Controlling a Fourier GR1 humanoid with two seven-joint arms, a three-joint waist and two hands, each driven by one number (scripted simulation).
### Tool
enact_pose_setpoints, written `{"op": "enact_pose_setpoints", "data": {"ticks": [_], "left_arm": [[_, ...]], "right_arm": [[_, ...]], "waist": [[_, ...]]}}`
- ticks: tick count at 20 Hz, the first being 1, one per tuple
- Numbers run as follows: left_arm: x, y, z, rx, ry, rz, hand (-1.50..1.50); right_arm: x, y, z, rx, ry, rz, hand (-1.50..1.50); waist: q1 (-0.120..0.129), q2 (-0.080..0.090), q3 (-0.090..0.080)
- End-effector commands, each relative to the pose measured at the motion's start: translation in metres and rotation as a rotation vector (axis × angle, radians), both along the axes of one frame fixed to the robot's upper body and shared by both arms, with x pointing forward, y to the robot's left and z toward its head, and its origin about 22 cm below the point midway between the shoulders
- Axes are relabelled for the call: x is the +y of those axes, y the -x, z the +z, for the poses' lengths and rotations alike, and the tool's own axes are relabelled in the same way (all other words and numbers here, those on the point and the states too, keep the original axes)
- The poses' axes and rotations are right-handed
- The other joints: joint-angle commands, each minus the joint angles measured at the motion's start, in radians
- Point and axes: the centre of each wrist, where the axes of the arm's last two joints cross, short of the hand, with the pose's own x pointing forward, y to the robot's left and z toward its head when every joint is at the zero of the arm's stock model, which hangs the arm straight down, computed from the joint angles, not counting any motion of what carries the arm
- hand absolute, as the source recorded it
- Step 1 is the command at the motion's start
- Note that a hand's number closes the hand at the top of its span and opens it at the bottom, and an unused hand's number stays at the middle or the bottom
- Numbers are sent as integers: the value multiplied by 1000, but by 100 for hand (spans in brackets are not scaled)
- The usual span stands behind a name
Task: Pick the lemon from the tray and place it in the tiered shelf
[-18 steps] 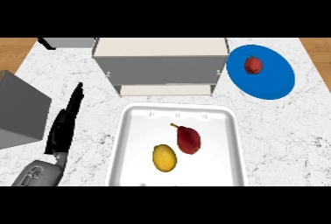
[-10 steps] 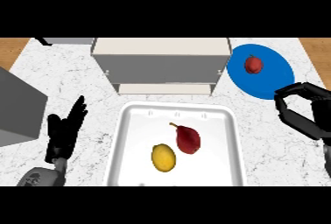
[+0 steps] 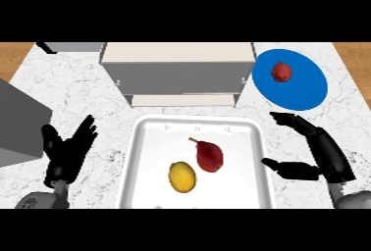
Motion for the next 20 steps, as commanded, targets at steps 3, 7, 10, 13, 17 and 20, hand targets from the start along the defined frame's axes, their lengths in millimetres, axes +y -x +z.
{"op": "enact_pose_setpoints", "data": {"ticks": [3, 7, 10, 13, 17, 20], "left_arm": [[7, 7, 0, 41, 36, 0, 0], [16, 8, -8, 45, 21, -12, 0], [7, 17, -7, 55, 27, -17, 0], [20, 8, -3, 46, 25, -9, 0], [-7, -4, 6, 41, 24, -11, 0], [13, -3, 12, 34, 32, -3, 0]], "right_arm": [[23, 24, 37, 97, 57, 226, -150], [48, 29, 89, 122, 137, 317, -150], [76, 38, 106, 161, 236, 295, -150], [111, 38, 116, 210, 285, 253, -150], [153, 29, 129, 220, 334, 158, -150], [171, 24, 113, 234, 426, 103, -150]], "waist": [[-9, -3, -2], [-9, -2, -4], [2, -4, -4], [6, -1, -4], [7, -1, -3], [6, -1, -2]]}}
